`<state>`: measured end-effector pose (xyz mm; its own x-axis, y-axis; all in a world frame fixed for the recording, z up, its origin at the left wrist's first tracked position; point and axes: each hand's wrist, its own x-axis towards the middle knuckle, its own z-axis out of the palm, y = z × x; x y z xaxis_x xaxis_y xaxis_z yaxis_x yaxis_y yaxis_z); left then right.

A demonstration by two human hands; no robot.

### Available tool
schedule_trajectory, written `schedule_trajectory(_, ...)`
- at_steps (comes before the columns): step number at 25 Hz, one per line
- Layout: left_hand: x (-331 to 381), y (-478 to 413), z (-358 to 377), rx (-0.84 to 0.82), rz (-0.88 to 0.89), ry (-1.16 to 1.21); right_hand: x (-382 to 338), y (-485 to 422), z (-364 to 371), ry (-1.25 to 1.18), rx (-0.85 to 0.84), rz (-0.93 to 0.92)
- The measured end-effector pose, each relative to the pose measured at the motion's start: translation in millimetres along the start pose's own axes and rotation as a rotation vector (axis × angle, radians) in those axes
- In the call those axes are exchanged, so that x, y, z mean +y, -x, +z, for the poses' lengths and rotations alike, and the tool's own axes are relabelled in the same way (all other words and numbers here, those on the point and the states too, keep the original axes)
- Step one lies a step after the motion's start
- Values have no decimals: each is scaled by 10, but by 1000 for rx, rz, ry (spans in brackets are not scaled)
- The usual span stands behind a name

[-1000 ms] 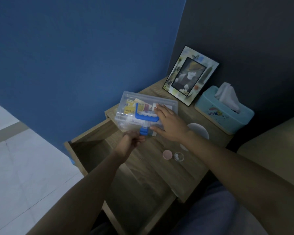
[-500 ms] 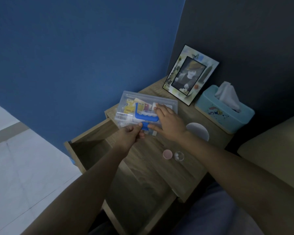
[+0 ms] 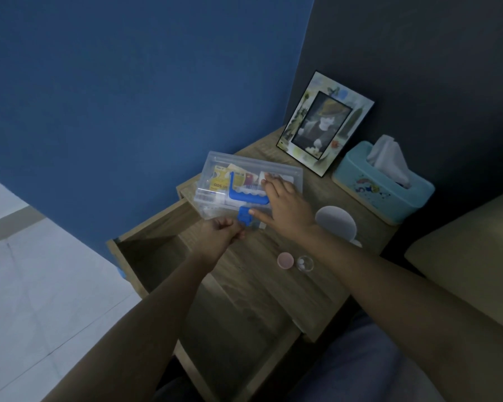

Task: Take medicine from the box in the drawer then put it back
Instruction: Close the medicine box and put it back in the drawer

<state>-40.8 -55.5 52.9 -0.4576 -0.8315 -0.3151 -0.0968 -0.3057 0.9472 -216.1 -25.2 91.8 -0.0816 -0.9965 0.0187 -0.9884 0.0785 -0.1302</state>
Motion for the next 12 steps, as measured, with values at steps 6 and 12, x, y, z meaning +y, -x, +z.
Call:
schedule_trajectory(6,-59,-26,66,109,19,-84,10,3,53,2,22,11)
schedule_trajectory(12,-34,-68,127,273,13,-312,15,-7,68,28,15,5)
